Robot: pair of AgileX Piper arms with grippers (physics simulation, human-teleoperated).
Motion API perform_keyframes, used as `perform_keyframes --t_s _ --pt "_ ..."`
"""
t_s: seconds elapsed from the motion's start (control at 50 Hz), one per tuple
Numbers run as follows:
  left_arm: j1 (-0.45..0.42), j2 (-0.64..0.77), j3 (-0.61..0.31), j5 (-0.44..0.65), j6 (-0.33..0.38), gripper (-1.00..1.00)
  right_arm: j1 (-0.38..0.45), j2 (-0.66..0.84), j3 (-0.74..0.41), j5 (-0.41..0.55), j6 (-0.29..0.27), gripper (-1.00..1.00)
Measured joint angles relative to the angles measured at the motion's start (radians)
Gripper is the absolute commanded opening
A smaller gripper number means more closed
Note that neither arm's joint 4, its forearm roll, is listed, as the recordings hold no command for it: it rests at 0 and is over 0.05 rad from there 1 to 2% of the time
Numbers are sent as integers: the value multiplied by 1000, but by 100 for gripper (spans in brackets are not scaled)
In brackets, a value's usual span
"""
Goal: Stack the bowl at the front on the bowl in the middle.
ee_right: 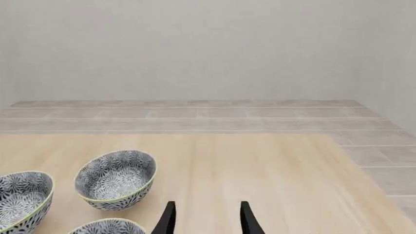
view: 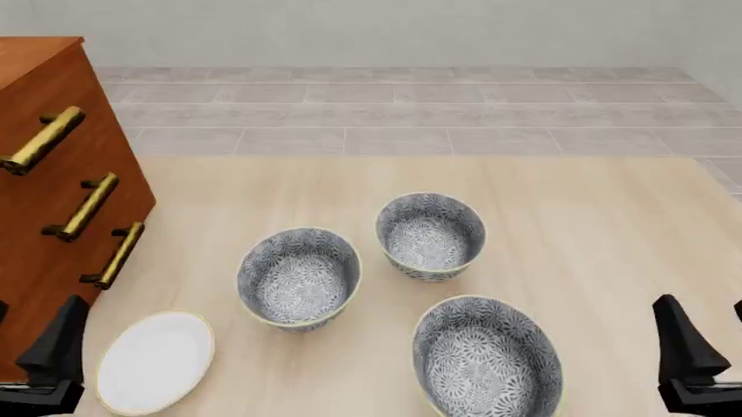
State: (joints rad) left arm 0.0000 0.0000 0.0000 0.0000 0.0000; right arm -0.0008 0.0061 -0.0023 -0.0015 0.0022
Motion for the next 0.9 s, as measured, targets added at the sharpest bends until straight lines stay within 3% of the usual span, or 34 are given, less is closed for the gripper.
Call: perform_keyframes --t_s 0.58,0.9 --pt "0 0 0 0 0 100 7 65 -17 -23 13 100" --pt "0 0 0 0 0 100 60 243 -237 92 39 100"
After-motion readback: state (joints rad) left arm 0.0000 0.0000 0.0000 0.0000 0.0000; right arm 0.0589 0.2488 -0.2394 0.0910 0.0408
